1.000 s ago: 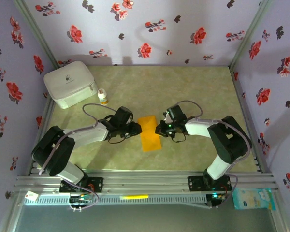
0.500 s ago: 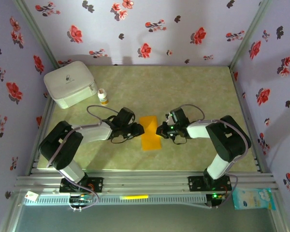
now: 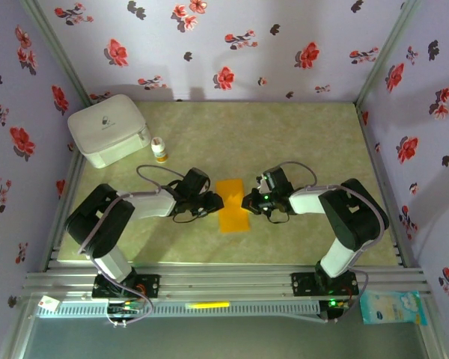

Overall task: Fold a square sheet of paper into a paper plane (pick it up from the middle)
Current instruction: Third fold the triangle at the center of the table.

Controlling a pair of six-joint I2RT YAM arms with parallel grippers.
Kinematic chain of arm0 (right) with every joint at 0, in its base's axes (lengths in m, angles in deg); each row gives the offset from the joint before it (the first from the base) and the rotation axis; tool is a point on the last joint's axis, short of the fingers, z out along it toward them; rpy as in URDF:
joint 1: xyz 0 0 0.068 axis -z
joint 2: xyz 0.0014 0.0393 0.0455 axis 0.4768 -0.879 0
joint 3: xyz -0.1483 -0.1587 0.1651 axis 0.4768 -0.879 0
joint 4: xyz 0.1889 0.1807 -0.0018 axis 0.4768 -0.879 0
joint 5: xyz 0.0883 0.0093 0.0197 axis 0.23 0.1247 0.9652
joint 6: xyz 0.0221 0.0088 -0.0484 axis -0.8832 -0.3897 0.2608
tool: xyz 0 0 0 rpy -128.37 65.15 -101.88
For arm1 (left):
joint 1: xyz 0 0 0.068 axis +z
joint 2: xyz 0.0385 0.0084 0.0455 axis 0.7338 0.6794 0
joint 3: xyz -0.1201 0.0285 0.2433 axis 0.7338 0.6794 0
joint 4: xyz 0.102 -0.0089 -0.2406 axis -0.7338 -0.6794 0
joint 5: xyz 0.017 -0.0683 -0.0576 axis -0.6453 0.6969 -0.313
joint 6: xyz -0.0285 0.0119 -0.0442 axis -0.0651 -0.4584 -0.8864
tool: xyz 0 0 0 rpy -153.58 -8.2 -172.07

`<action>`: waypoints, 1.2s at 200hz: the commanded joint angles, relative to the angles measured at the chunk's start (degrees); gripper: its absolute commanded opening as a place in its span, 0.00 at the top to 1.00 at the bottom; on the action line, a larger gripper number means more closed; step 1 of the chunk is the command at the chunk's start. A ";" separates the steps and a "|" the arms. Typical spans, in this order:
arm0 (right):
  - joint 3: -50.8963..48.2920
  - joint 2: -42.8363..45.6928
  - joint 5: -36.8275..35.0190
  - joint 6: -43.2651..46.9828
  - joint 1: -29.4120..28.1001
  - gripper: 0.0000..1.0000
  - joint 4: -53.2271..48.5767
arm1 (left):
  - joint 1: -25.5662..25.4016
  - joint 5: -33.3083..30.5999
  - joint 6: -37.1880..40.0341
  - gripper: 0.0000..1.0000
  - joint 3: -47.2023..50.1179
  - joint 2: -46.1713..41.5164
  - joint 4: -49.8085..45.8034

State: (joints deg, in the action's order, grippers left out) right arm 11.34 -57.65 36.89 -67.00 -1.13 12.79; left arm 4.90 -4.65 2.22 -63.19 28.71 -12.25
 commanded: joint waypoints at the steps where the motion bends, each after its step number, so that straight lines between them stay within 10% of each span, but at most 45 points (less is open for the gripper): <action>1: -1.79 -1.27 -3.64 -0.36 0.25 0.96 -3.93 | 0.38 0.73 -0.96 0.70 0.57 1.48 1.47; 240: -2.92 -0.34 -4.89 -0.68 0.69 0.94 -3.39 | 0.38 1.60 -3.44 0.85 3.86 1.98 9.24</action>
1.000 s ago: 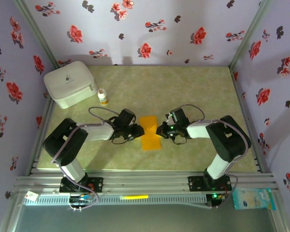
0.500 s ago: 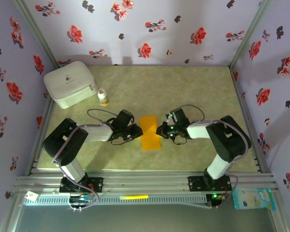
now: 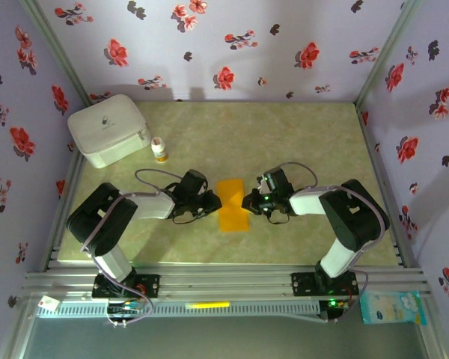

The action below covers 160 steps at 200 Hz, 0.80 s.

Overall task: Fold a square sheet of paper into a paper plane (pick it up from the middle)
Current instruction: Third fold the triangle at the center of the table.

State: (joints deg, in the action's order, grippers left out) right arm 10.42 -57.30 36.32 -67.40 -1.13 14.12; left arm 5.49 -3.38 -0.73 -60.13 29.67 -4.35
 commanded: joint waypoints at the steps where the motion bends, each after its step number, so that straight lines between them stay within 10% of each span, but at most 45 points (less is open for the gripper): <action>1: -2.00 -0.68 -4.36 -0.29 0.69 0.94 -4.75 | -0.21 0.30 -0.54 0.85 0.82 1.01 1.31; 111: -2.51 3.53 -1.29 -0.79 0.71 0.78 0.70 | -0.23 0.28 -3.09 1.00 1.50 -1.51 2.96; 160: 0.52 15.80 -6.83 10.49 -0.71 0.65 -14.13 | -0.30 -0.25 -10.32 1.00 2.10 -4.13 2.01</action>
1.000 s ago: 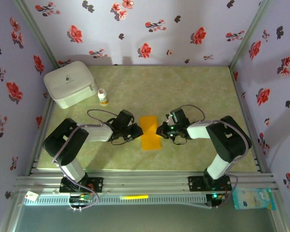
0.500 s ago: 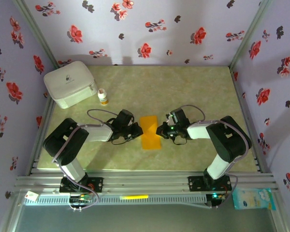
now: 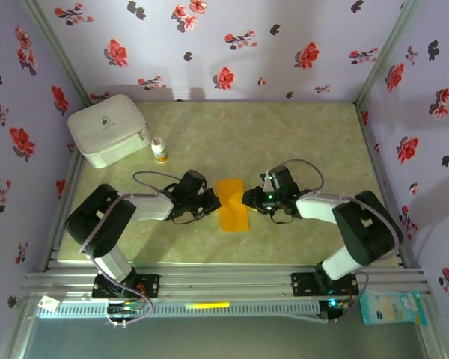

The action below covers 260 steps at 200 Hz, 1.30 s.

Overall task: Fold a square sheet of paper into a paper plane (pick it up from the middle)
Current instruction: Third fold the triangle at the center of the table.

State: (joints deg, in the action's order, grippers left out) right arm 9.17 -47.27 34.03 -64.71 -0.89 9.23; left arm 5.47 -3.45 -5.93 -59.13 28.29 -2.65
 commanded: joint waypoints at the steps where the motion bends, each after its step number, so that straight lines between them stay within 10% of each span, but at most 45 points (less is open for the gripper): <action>1: 1.78 6.01 -4.85 7.90 -1.00 0.65 -9.48 | -0.28 -0.24 -5.30 1.00 1.17 -2.82 0.38; 101: -5.29 13.58 -43.39 39.83 -34.92 0.45 2.17 | -0.32 0.75 -9.08 1.00 3.01 -4.29 4.18; 203: 0.12 0.99 -60.81 47.58 -44.64 0.42 3.58 | -0.28 0.85 -9.70 1.00 3.47 -5.25 4.64; 260: 0.88 -1.50 -60.22 47.18 -44.70 0.57 2.63 | -0.28 0.81 -9.70 1.00 3.23 -4.89 4.91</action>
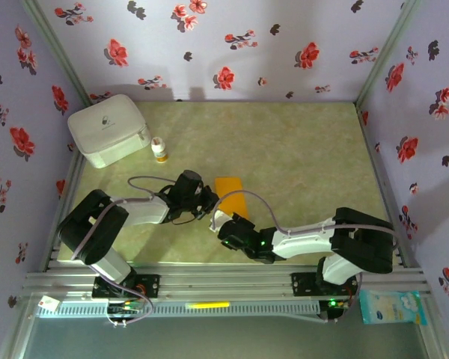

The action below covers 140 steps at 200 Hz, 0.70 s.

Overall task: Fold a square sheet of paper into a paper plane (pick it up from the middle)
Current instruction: Third fold the triangle at the center of the table.

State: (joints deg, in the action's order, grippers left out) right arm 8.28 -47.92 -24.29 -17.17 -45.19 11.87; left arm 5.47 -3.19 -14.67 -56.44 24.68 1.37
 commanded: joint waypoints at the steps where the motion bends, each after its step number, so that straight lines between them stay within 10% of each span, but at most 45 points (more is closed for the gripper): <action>1: 1.79 -0.83 -1.89 -0.39 -0.45 0.57 -0.08 | -0.28 0.53 -0.91 1.00 0.52 -1.29 0.90; 140: 0.31 0.24 -4.37 -1.39 -0.49 0.87 -0.24 | -0.28 0.51 -0.69 1.00 0.40 -1.21 0.49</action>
State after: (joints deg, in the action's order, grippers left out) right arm 8.50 -48.32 -26.87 -17.67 -45.30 11.87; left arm 5.47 -3.16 -14.67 -56.44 24.68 1.35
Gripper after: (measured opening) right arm 0.157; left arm 0.046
